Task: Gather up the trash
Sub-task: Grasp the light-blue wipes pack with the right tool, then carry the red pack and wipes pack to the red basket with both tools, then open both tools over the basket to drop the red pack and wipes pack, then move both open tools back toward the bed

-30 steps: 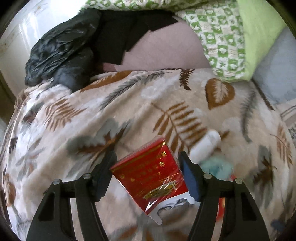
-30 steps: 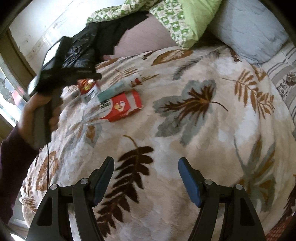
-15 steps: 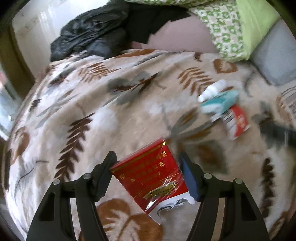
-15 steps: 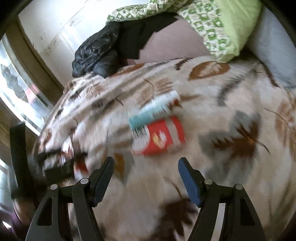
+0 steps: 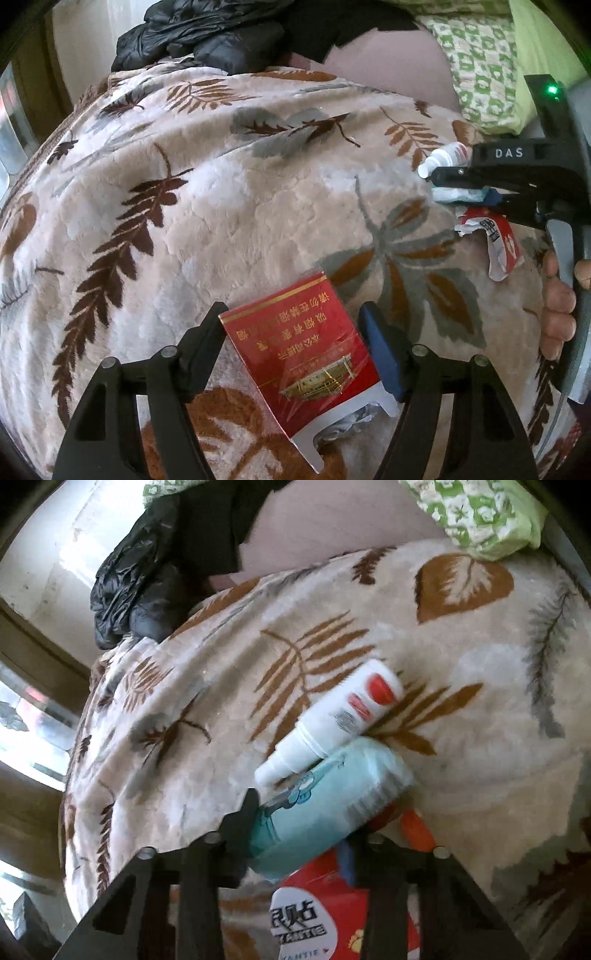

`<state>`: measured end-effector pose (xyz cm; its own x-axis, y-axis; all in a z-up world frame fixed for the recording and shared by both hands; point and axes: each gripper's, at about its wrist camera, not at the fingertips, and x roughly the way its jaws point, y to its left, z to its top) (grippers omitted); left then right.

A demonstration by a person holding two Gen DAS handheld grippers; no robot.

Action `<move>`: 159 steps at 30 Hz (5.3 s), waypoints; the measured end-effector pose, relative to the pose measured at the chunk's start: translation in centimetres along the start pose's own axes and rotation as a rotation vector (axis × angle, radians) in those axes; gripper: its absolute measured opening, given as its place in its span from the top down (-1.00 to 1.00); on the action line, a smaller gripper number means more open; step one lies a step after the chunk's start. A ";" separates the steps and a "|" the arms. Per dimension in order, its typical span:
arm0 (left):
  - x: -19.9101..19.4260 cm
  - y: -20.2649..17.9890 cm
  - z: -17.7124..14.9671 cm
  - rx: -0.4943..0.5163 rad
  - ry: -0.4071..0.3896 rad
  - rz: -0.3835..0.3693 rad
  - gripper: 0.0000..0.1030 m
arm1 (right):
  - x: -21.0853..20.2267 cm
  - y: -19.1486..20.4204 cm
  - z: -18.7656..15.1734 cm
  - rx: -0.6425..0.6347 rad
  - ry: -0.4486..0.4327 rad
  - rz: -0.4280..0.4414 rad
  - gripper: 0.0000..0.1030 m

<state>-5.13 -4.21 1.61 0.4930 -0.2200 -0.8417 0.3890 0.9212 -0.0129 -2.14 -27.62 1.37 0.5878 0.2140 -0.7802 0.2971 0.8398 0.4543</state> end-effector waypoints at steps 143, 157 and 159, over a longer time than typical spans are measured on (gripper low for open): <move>-20.9 -35.2 -10.5 0.678 -0.175 -0.403 -0.60 | -40.6 -21.9 -34.1 0.374 -0.377 -0.581 -0.37; -18.7 -20.4 -6.8 0.469 -0.224 -0.183 -0.61 | -35.0 -11.9 -27.3 0.112 -0.356 -0.467 -0.50; -18.3 -18.3 -6.5 0.447 -0.221 -0.154 -0.61 | -33.9 -10.7 -26.3 0.074 -0.336 -0.435 -0.50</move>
<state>-26.29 -14.93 13.71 0.5374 -0.4490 -0.7138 0.7403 0.6565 0.1444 -45.03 -30.76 11.63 0.6035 -0.3256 -0.7279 0.6110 0.7753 0.1597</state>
